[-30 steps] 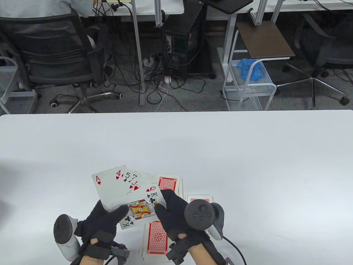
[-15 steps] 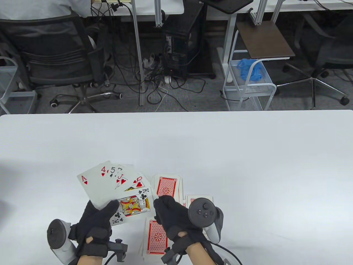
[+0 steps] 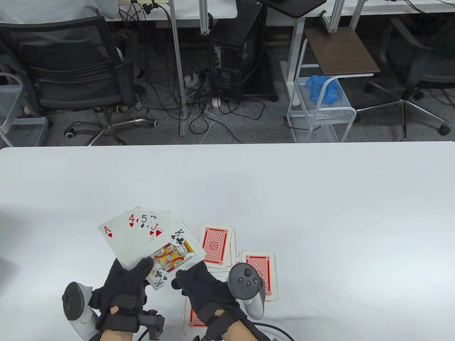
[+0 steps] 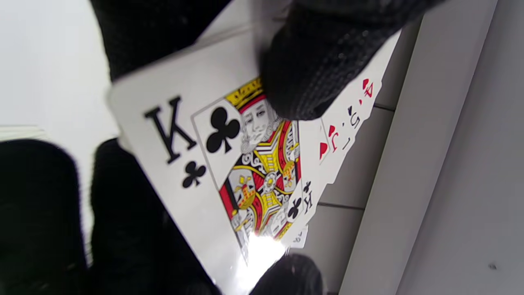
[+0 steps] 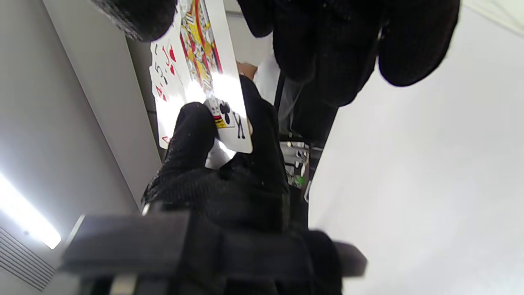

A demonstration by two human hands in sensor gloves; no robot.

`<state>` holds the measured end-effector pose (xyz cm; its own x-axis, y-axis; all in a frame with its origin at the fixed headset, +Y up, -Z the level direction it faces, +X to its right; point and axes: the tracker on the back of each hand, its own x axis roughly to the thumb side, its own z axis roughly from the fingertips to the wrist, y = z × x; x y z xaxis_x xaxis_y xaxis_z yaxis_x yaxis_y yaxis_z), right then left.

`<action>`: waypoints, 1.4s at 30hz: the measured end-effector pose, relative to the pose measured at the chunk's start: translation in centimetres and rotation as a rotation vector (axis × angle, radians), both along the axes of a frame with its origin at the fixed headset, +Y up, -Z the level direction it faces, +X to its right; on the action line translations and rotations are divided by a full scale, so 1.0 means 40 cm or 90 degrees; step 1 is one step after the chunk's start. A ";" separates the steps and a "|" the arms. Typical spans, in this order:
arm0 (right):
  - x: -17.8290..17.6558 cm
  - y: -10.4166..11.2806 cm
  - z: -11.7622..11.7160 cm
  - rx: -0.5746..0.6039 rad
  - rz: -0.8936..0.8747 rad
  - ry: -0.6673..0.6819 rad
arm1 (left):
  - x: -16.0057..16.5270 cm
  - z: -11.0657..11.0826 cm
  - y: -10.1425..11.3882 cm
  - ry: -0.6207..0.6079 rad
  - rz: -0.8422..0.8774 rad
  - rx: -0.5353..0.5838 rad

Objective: Four-player card dealing with fan arrangement

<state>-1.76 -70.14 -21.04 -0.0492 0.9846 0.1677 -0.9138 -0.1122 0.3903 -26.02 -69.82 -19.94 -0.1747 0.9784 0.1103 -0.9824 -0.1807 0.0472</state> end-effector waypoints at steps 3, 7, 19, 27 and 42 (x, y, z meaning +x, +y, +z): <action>0.017 0.009 -0.004 0.026 -0.005 -0.047 | 0.021 -0.002 -0.001 -0.026 -0.021 -0.006; 0.047 0.012 -0.014 0.014 -0.060 -0.086 | 0.053 -0.008 -0.011 -0.066 -0.104 -0.016; 0.044 0.009 -0.011 0.090 0.096 -0.096 | 0.138 -0.037 -0.070 -0.342 -0.214 -0.085; 0.096 0.026 -0.030 0.018 -0.054 -0.142 | 0.131 -0.042 -0.071 -0.343 -0.300 -0.110; 0.117 0.030 -0.019 -0.006 -0.054 -0.224 | 0.162 -0.034 -0.074 -0.377 -0.347 -0.138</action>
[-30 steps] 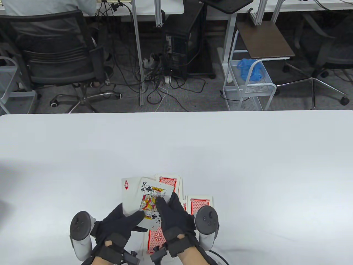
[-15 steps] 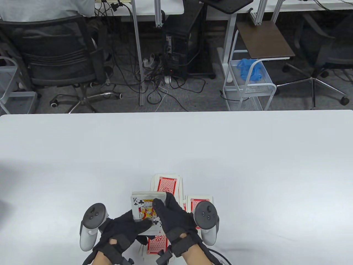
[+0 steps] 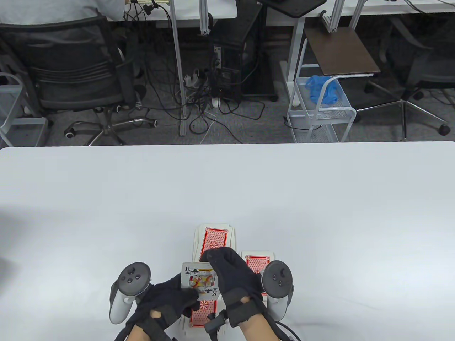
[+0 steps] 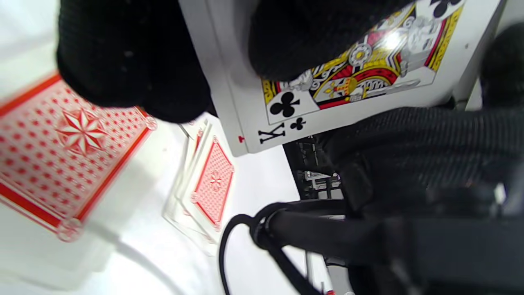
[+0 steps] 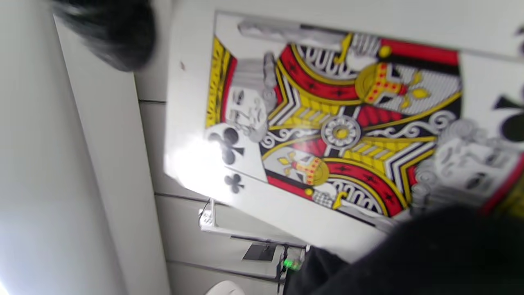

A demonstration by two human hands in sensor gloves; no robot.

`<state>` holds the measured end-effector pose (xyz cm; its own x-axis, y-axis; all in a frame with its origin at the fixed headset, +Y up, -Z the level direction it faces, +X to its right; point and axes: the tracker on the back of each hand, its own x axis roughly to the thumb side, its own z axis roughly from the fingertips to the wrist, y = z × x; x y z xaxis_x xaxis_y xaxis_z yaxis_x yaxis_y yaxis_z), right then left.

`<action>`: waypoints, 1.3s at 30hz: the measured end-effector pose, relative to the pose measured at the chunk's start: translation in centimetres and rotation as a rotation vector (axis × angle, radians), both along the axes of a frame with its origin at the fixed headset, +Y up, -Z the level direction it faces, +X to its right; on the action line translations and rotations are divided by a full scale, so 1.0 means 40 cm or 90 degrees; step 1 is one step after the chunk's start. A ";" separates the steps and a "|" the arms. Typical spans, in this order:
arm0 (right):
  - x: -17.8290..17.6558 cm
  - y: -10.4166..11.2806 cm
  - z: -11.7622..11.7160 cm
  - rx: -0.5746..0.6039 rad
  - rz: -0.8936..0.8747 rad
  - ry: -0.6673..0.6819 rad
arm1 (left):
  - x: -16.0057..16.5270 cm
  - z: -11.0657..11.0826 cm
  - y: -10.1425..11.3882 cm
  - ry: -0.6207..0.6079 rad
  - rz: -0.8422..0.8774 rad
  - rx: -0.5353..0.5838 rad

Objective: Four-player card dealing with fan arrangement

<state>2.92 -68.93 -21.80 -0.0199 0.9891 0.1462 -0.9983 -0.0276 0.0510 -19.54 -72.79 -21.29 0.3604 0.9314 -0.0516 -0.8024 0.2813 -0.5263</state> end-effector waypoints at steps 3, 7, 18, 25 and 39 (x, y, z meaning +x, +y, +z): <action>-0.001 -0.002 0.003 0.008 -0.050 0.004 | -0.004 0.000 -0.013 -0.005 0.061 -0.044; -0.011 -0.013 0.006 -0.001 -0.086 0.014 | -0.003 0.001 -0.006 0.006 0.030 -0.020; -0.002 -0.018 0.002 -0.007 -0.076 0.022 | 0.018 0.019 0.018 0.048 0.004 0.022; 0.000 -0.001 0.003 0.015 -0.054 0.043 | 0.024 0.022 0.005 0.044 0.076 -0.007; -0.006 -0.011 0.006 0.006 -0.073 0.041 | 0.028 0.034 0.028 0.091 -0.020 0.078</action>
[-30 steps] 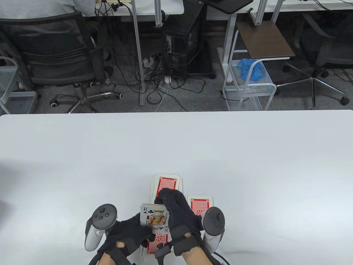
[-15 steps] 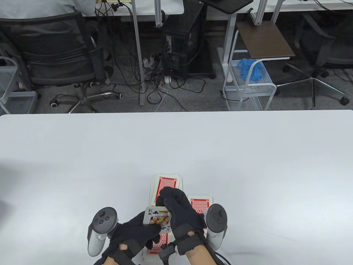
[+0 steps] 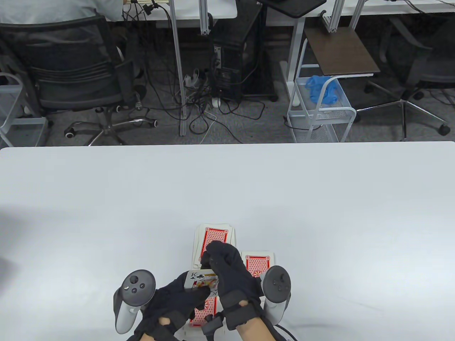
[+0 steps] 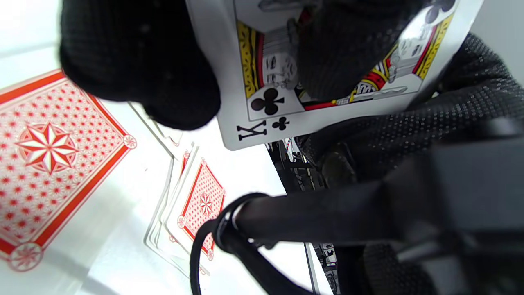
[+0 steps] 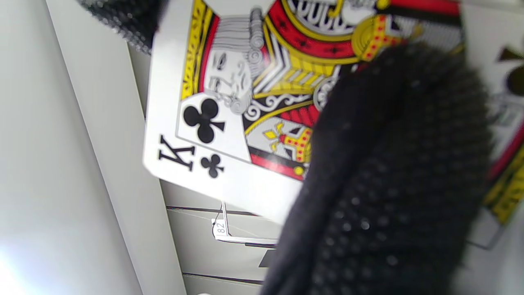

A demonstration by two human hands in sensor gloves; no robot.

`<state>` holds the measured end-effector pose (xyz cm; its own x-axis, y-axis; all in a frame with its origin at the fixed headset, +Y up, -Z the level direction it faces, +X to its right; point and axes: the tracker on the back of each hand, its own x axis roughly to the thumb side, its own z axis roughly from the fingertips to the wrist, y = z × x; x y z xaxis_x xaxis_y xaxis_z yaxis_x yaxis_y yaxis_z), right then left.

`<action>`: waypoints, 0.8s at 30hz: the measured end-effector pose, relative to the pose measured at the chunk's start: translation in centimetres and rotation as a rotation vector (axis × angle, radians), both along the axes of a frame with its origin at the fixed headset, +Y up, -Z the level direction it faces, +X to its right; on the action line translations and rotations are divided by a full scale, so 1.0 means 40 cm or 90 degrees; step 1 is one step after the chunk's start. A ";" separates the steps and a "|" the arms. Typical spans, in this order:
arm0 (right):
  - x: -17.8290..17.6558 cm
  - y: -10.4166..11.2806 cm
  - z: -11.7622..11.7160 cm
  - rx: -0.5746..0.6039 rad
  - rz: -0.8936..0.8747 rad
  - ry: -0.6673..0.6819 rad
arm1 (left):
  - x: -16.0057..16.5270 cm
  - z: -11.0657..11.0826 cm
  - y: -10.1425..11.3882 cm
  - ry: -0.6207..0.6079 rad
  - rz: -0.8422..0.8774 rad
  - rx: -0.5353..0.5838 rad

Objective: Four-player card dealing with fan arrangement

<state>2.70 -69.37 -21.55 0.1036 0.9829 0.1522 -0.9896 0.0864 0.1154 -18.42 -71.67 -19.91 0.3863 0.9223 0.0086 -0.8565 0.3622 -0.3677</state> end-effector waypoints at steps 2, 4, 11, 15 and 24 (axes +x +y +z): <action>-0.001 -0.003 0.001 -0.006 -0.012 0.000 | -0.002 0.001 0.004 0.004 -0.012 0.012; -0.003 -0.002 0.003 -0.008 -0.018 -0.004 | -0.004 -0.002 0.007 0.006 -0.030 0.030; -0.015 0.022 0.015 0.042 0.016 -0.039 | -0.018 -0.019 0.000 -0.015 -0.011 0.032; -0.012 0.029 0.018 0.045 0.006 -0.035 | -0.020 -0.025 0.017 -0.031 -0.008 0.068; -0.007 0.038 0.002 0.028 -0.050 0.033 | -0.034 -0.037 0.023 -0.027 -0.035 0.112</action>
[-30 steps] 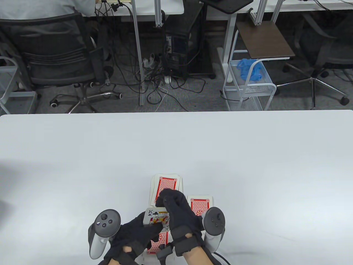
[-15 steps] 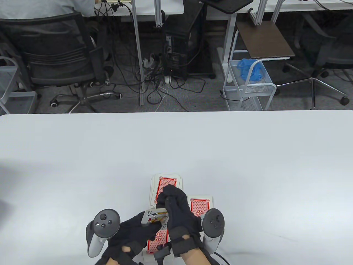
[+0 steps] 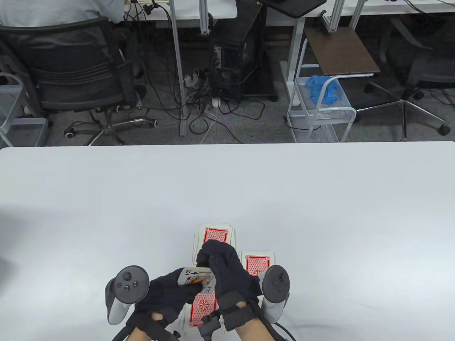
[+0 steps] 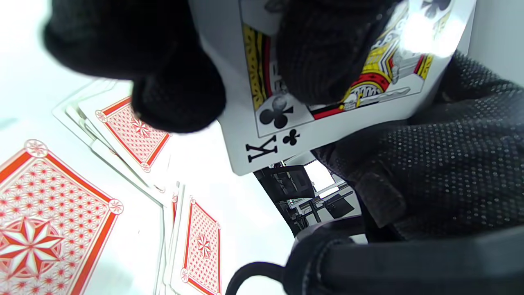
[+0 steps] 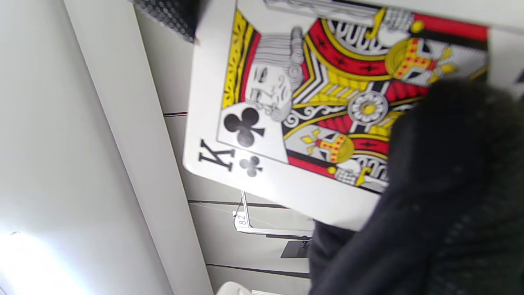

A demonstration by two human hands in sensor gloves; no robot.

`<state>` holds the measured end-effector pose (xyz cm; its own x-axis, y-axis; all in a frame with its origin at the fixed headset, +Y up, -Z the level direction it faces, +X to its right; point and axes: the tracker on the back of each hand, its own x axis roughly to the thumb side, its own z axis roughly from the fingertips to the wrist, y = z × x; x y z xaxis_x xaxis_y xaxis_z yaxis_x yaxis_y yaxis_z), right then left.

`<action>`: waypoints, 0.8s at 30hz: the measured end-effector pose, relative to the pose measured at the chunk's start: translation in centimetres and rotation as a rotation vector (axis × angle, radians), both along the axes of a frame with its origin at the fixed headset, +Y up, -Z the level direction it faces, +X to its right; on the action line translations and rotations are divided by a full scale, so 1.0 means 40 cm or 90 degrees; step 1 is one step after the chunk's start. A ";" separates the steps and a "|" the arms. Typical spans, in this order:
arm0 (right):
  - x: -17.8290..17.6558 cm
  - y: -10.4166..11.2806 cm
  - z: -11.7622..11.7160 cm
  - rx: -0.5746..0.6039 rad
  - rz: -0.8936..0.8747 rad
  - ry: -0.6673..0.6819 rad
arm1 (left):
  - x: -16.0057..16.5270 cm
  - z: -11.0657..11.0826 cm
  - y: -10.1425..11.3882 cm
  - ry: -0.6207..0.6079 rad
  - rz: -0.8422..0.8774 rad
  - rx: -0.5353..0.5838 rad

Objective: Four-player card dealing with fan arrangement

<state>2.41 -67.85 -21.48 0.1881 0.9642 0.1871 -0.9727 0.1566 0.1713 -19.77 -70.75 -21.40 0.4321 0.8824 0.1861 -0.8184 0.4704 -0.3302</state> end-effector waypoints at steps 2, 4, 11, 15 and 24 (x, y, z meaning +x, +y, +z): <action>0.004 -0.005 -0.005 -0.013 -0.023 0.012 | -0.004 -0.004 -0.008 -0.011 0.022 -0.026; 0.007 -0.012 -0.009 -0.029 -0.048 0.028 | -0.009 -0.010 -0.014 -0.047 0.041 -0.064; 0.019 0.002 -0.027 0.044 -0.052 0.061 | -0.045 -0.023 -0.004 0.022 0.086 -0.046; 0.027 0.087 -0.006 0.294 0.403 -0.017 | -0.057 -0.022 -0.003 0.042 0.062 -0.048; 0.002 0.108 0.020 0.415 0.635 -0.089 | -0.027 -0.010 0.025 -0.009 -0.057 -0.012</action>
